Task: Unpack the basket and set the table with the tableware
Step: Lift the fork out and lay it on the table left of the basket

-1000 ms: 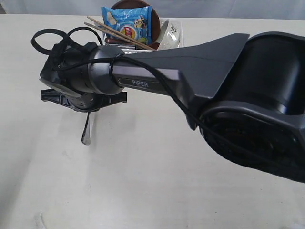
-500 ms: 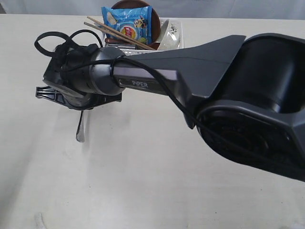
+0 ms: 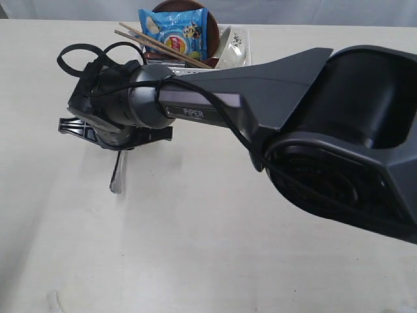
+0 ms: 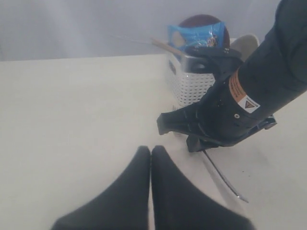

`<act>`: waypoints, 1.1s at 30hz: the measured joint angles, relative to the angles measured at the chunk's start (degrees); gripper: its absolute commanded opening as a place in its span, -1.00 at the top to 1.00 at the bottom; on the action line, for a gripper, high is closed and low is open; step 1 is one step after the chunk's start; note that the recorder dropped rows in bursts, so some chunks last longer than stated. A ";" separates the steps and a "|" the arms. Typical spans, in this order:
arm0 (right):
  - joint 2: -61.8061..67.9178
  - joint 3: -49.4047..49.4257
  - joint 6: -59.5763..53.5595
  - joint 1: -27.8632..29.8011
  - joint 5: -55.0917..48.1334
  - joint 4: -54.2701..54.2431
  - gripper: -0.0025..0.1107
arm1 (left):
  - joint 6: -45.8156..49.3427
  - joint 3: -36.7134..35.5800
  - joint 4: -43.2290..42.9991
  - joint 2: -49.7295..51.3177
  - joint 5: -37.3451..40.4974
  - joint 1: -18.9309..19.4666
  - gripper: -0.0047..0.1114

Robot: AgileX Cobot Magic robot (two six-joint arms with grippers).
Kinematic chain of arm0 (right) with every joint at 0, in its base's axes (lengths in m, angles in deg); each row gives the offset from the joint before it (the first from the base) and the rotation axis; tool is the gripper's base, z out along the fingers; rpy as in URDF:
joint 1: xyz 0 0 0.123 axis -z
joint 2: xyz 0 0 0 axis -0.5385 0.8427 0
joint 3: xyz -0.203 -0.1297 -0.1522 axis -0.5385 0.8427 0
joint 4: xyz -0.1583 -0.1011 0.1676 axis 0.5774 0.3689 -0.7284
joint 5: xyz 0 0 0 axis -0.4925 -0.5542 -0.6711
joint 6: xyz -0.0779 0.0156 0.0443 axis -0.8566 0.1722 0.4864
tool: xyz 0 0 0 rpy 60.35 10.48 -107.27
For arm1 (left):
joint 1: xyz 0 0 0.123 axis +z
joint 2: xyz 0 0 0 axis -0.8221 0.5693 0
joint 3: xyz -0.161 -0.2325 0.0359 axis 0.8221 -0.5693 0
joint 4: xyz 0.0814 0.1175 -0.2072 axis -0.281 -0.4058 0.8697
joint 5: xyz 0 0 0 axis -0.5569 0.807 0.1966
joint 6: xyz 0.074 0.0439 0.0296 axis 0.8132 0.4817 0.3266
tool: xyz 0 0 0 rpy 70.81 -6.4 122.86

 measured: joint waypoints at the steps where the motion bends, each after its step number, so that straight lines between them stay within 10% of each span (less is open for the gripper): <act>1: 0.28 0.00 0.00 0.00 0.13 0.00 0.96 | 0.00 0.00 0.00 0.00 0.00 0.00 0.92; 10: 0.59 -0.12 0.00 0.00 0.61 0.00 0.91 | 0.00 0.00 0.00 0.00 0.00 0.00 0.92; 19: 0.63 -0.23 0.00 0.00 3.36 -1.15 0.20 | 0.00 0.00 0.00 0.00 0.00 0.00 0.92; 33: 0.63 -0.35 -0.76 0.11 3.73 -4.10 0.21 | 0.00 0.00 0.00 0.00 0.00 0.00 0.92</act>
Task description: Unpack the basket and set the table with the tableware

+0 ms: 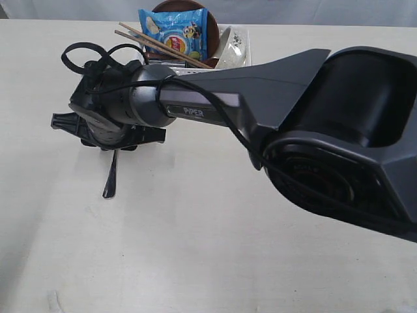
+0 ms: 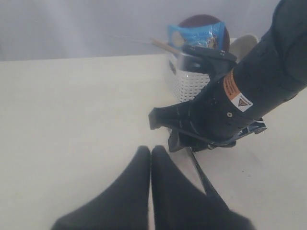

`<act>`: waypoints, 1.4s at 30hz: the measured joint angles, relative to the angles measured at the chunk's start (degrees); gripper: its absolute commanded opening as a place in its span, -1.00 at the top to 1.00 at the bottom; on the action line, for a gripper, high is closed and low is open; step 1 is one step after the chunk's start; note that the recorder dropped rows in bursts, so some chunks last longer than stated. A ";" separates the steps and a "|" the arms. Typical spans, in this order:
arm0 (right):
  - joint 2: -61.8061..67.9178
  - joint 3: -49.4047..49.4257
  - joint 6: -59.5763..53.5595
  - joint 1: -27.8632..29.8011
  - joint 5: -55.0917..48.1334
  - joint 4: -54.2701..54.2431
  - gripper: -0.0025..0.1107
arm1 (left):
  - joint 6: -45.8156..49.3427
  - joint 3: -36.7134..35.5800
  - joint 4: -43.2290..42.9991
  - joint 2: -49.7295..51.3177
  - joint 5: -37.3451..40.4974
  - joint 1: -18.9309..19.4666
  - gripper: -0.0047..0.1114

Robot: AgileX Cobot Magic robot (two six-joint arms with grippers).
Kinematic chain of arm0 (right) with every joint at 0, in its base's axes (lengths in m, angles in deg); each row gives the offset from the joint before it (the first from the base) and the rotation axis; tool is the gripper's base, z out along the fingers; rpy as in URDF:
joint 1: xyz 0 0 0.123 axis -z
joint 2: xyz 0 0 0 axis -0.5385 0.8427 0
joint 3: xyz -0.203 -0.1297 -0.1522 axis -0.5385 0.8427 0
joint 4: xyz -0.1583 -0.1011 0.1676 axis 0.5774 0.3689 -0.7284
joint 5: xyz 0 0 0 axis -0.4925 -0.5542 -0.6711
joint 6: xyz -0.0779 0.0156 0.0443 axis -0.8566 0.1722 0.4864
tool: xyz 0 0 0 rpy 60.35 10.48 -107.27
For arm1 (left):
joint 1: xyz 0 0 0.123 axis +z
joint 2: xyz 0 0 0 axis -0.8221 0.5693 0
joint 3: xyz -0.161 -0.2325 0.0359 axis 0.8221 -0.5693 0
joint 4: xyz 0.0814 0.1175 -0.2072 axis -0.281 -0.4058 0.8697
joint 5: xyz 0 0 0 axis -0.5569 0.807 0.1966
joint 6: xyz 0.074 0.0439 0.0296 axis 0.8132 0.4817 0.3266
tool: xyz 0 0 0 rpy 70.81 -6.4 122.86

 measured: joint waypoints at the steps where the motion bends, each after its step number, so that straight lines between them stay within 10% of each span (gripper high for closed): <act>1: -0.12 0.00 -0.58 0.00 0.00 -0.13 0.21 | 0.00 0.00 0.00 0.00 0.00 0.00 0.92; 17: -21.25 0.38 -40.73 0.67 -6.70 1.44 0.22 | 0.00 0.00 0.00 0.00 0.00 0.00 0.92; 24: -27.86 0.38 -58.93 11.13 -19.74 0.91 0.22 | 0.00 0.00 0.00 0.00 0.00 0.00 0.92; 33: -25.23 0.38 -61.44 28.64 -15.13 -14.16 0.22 | 0.00 0.00 0.00 0.00 0.00 0.00 0.92; 42: -20.01 -1.44 -62.68 31.08 -12.00 -15.71 0.22 | 0.00 0.00 0.00 0.00 0.00 0.00 0.92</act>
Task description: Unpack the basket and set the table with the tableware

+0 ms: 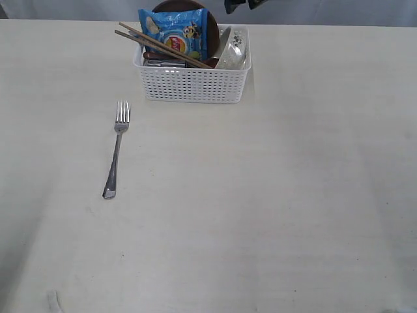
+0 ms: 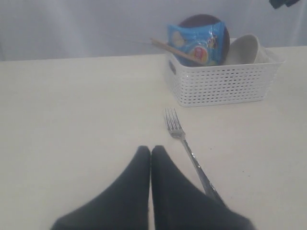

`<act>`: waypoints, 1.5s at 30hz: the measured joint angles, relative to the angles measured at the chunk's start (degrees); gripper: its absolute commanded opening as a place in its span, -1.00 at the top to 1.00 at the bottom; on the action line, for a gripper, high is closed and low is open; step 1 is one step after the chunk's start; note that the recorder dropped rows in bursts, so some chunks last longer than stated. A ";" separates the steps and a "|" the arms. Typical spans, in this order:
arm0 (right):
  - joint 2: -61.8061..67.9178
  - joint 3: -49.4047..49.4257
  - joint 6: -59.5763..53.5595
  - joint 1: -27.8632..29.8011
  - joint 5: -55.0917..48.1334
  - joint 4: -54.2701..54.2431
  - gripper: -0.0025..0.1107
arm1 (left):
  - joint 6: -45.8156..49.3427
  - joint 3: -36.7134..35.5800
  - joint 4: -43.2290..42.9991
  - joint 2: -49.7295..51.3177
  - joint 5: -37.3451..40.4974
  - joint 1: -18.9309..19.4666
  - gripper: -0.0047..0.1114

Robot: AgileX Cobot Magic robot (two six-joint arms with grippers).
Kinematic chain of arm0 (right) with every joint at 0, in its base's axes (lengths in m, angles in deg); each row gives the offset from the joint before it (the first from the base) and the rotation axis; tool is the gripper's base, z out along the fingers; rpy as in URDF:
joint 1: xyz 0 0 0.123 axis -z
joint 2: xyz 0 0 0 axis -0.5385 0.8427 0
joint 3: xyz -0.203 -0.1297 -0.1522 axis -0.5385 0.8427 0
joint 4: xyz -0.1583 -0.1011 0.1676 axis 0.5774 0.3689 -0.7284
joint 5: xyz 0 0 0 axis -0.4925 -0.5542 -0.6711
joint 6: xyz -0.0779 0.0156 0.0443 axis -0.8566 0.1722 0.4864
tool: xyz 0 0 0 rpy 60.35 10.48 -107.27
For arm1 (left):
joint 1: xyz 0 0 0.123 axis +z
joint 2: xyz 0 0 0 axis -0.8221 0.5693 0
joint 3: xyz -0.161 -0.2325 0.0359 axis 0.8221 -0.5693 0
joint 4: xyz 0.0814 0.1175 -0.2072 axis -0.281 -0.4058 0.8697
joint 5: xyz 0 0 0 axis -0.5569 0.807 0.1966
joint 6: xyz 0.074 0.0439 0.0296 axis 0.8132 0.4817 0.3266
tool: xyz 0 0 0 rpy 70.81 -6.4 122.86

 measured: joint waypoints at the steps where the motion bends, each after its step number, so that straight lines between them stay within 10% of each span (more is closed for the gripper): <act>1: 0.90 -0.93 -0.55 -0.12 0.15 -0.67 0.22 | 0.00 0.00 0.00 0.00 0.00 0.00 0.92; 22: 13.67 -10.21 -32.42 -2.80 3.70 -17.81 -0.08 | 0.00 0.00 0.00 0.00 0.00 0.00 0.92; 45: 16.28 -10.46 -29.11 -3.22 5.83 -18.44 -0.08 | 0.00 0.00 0.00 0.00 0.00 0.00 0.92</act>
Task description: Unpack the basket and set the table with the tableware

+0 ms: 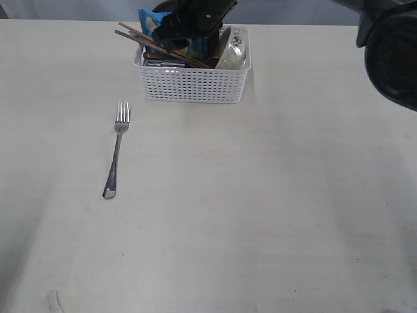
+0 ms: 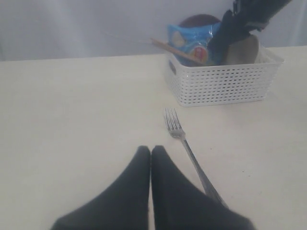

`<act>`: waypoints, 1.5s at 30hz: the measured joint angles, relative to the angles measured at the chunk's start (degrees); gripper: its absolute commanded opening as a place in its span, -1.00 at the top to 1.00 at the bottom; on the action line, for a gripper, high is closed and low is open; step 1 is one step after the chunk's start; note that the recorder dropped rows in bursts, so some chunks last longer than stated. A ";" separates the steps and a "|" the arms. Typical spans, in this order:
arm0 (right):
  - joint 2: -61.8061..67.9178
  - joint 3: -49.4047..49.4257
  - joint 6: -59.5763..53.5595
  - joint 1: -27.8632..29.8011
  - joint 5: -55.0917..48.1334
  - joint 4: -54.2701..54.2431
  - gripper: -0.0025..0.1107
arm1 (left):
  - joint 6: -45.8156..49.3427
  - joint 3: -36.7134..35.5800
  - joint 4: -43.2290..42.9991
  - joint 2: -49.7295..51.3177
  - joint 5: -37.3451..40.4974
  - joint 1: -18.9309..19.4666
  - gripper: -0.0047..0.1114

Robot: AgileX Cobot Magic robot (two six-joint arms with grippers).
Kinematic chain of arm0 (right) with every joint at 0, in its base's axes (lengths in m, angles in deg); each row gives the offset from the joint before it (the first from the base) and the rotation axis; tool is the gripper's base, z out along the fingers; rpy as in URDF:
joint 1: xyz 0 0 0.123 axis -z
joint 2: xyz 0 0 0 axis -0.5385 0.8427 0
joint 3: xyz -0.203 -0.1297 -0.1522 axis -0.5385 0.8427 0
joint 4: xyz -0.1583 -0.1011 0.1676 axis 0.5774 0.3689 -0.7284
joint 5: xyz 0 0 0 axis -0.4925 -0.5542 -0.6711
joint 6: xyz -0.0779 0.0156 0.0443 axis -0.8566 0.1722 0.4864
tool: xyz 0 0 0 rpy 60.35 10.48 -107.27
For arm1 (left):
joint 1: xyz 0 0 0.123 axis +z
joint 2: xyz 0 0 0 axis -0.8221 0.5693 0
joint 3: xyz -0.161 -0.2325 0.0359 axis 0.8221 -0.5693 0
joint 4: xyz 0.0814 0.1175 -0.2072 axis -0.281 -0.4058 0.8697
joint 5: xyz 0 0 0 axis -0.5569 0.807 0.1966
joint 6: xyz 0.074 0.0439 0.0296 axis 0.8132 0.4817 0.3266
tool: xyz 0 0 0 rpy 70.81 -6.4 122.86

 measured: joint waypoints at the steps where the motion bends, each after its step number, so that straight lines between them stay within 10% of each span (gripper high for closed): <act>1: 0.65 0.00 0.00 0.00 0.32 0.00 -0.08 | 0.00 0.00 0.00 0.00 0.00 0.00 0.92; 45: 7.46 -0.11 -2.95 -3.90 19.56 -0.04 0.05 | 0.00 0.00 0.00 0.00 0.00 0.00 0.92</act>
